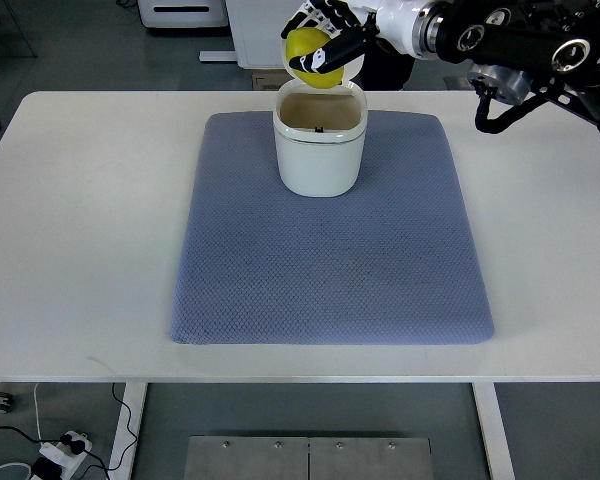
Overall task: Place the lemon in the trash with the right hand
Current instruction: 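Lift the lemon with the right hand and carry it above the bin, then lower the lemon into the bin and open the right hand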
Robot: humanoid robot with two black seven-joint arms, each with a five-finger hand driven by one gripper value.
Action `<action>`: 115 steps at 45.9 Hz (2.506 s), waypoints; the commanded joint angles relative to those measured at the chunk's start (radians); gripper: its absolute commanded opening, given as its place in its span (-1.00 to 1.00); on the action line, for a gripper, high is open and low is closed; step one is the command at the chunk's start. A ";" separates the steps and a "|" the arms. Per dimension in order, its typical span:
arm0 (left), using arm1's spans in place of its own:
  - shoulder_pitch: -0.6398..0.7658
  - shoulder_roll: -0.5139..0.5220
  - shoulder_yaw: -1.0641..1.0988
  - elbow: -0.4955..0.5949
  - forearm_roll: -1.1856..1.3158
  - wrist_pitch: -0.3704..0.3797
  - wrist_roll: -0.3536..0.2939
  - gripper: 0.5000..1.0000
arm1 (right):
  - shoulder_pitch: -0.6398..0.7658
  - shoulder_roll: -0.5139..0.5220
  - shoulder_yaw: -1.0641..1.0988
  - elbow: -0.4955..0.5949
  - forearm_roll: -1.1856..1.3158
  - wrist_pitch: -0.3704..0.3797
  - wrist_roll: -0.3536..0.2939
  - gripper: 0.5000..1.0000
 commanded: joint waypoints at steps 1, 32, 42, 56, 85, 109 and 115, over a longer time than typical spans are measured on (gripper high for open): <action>0.000 0.000 0.000 0.000 0.000 0.000 0.000 1.00 | -0.037 0.015 0.044 -0.036 0.000 -0.007 0.000 -1.00; 0.000 0.000 0.000 0.000 0.000 0.000 0.000 1.00 | -0.232 0.060 0.219 -0.184 -0.011 -0.022 0.023 -1.00; 0.000 0.000 0.000 0.000 0.000 0.000 0.000 1.00 | -0.274 0.091 0.227 -0.225 -0.040 -0.021 0.033 -1.00; 0.000 0.000 0.000 0.000 0.000 0.000 0.000 1.00 | -0.310 0.114 0.227 -0.263 -0.055 -0.021 0.052 -1.00; 0.000 0.000 0.000 0.000 0.000 0.000 0.000 1.00 | -0.355 0.132 0.227 -0.306 -0.057 -0.022 0.052 -0.34; 0.000 0.000 0.000 0.000 0.000 0.000 0.000 1.00 | -0.356 0.132 0.227 -0.308 -0.057 -0.022 0.052 0.19; 0.000 0.000 0.000 -0.001 0.000 0.000 0.000 1.00 | -0.353 0.132 0.232 -0.308 -0.057 -0.022 0.052 -0.15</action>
